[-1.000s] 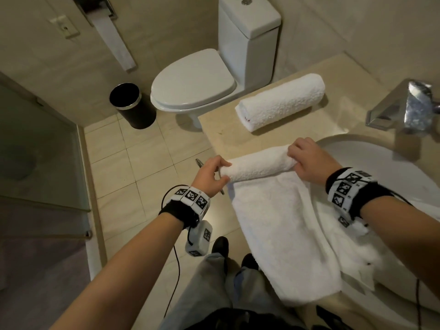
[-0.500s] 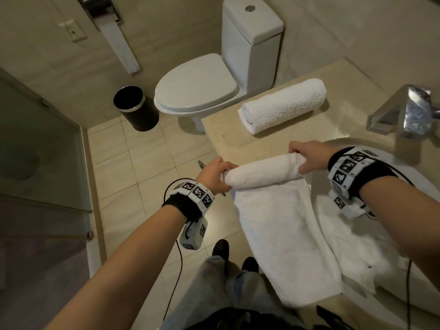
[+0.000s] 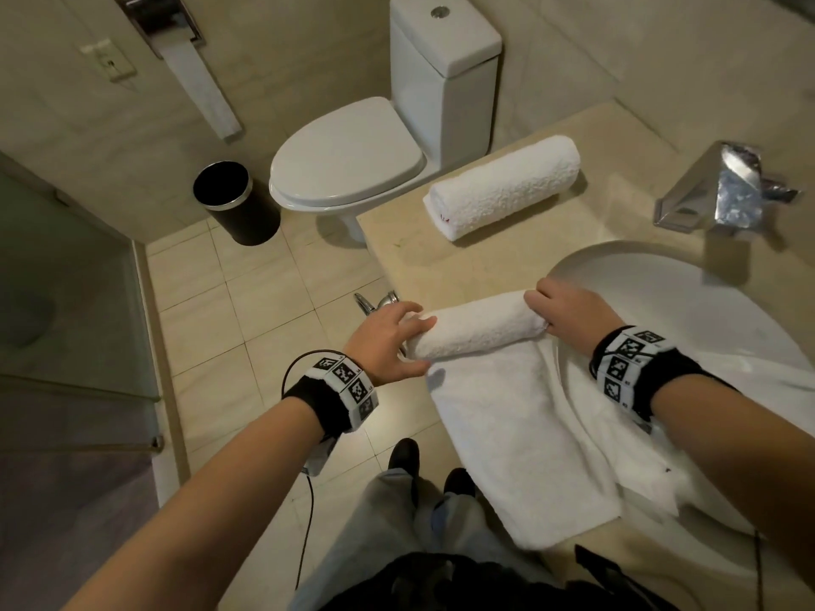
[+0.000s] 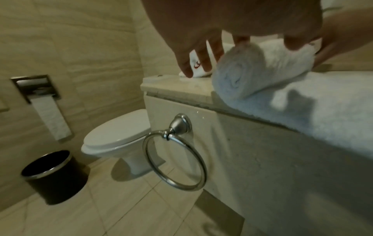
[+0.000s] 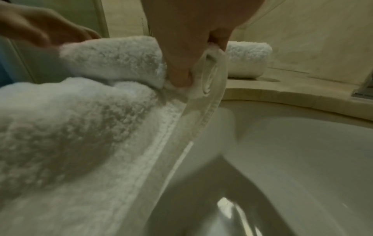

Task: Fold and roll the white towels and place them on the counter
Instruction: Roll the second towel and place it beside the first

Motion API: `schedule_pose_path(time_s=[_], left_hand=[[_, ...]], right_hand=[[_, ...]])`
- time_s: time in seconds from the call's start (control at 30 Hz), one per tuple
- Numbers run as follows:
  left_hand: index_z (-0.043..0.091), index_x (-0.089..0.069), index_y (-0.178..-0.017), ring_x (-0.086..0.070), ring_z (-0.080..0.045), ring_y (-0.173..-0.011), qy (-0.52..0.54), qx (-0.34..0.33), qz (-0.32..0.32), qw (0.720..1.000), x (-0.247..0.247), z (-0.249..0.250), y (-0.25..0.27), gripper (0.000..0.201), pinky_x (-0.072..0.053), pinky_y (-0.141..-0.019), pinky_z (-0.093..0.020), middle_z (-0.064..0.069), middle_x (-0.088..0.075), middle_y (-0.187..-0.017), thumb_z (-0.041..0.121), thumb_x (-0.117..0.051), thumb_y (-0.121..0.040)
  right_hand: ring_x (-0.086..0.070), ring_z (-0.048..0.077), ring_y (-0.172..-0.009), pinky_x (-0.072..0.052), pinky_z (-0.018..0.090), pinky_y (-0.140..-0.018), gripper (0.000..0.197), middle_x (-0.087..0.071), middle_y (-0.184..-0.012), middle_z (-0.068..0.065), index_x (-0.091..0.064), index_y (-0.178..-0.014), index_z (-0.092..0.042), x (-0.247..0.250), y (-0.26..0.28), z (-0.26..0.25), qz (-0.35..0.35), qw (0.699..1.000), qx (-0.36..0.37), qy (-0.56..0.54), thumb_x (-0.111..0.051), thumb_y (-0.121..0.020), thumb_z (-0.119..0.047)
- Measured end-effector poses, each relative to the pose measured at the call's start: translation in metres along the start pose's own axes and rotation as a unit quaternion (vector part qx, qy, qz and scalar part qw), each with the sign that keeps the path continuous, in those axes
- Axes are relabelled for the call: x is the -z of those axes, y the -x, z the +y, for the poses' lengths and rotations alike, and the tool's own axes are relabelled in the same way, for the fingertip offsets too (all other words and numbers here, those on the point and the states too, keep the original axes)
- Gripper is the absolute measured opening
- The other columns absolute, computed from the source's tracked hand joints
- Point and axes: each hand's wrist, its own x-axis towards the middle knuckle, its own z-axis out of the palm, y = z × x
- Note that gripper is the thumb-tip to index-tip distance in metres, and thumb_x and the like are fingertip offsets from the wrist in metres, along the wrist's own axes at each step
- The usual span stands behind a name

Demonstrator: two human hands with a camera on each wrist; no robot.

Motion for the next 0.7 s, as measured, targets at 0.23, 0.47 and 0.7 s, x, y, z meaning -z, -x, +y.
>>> schedule_pose_path(time_s=[0.23,0.47,0.7], left_hand=[[0.01,-0.052,-0.099,-0.055,-0.022,-0.098,0.066,0.092,-0.106,0.988,0.023,0.029,-0.021,0.024,-0.046,-0.086,-0.03,-0.009,-0.061,-0.111,0.022,-0.065,-0.082],[0.009,-0.055,-0.094,-0.043,-0.018,-0.081,-0.062,0.026,-0.141,0.988,0.02,0.044,-0.031,0.027,-0.032,-0.068,-0.027,-0.006,-0.047,-0.098,0.021,-0.068,-0.074],[0.013,-0.057,-0.081,-0.046,-0.027,-0.084,-0.061,-0.004,-0.045,0.997,-0.012,0.046,-0.01,0.014,-0.033,-0.067,-0.033,-0.011,-0.048,-0.095,0.009,-0.062,-0.068]], right_hand=[[-0.052,0.026,-0.067,-0.028,0.028,-0.047,0.053,-0.052,-0.084,0.013,-0.041,-0.09,-0.008,0.002,0.005,-0.004,-0.018,0.999,-0.019,-0.039,-0.071,-0.051,0.01],[-0.044,0.025,-0.081,-0.038,0.037,-0.07,0.029,-0.042,-0.088,0.002,-0.042,-0.089,-0.015,0.028,-0.006,-0.007,-0.142,0.947,-0.07,-0.279,-0.061,-0.072,-0.028],[-0.049,0.025,-0.071,-0.039,0.035,-0.061,0.051,-0.051,-0.078,0.006,-0.029,-0.098,-0.021,0.03,-0.019,-0.02,-0.259,0.943,-0.079,-0.194,-0.072,-0.07,-0.027]])
